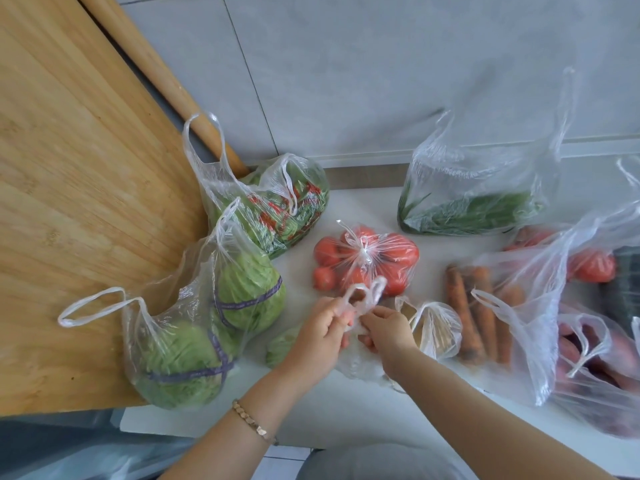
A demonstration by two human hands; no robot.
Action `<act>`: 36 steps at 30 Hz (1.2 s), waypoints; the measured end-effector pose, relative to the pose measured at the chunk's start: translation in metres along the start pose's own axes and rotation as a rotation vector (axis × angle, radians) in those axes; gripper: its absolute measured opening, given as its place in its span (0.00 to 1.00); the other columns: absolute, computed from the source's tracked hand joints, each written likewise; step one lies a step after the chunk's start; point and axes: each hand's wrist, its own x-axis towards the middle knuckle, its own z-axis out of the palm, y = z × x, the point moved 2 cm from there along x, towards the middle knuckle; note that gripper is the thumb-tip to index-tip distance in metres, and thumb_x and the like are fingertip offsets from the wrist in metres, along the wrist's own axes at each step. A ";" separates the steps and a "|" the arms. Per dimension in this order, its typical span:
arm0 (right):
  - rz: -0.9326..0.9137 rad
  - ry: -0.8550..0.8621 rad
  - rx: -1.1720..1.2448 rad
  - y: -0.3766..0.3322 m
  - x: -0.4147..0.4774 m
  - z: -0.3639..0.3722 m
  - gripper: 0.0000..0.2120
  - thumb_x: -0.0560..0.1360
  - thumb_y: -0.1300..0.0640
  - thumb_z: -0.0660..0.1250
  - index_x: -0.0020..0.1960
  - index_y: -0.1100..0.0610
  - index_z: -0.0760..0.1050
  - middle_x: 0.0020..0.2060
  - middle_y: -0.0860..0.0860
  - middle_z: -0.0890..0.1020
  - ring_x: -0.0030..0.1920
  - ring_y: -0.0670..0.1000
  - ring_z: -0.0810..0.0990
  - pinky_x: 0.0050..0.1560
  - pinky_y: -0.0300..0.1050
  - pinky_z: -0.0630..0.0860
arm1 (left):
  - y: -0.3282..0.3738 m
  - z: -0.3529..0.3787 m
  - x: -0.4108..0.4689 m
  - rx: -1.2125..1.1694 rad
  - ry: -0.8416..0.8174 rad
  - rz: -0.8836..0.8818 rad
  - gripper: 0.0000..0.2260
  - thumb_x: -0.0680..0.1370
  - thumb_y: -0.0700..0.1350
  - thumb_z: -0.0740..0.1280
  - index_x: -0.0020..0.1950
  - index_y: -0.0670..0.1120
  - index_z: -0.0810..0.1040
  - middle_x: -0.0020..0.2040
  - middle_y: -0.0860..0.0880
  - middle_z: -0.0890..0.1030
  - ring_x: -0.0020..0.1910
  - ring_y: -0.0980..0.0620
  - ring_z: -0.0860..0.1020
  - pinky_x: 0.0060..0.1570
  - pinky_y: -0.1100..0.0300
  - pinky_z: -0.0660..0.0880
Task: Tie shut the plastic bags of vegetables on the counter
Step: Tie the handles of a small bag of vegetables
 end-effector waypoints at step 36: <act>-0.359 -0.149 -0.130 -0.004 -0.004 -0.014 0.20 0.79 0.51 0.56 0.39 0.62 0.77 0.28 0.43 0.71 0.35 0.44 0.70 0.43 0.34 0.67 | -0.028 -0.063 0.030 -1.048 0.394 -0.432 0.16 0.82 0.44 0.51 0.36 0.44 0.65 0.21 0.51 0.69 0.20 0.56 0.70 0.35 0.56 0.80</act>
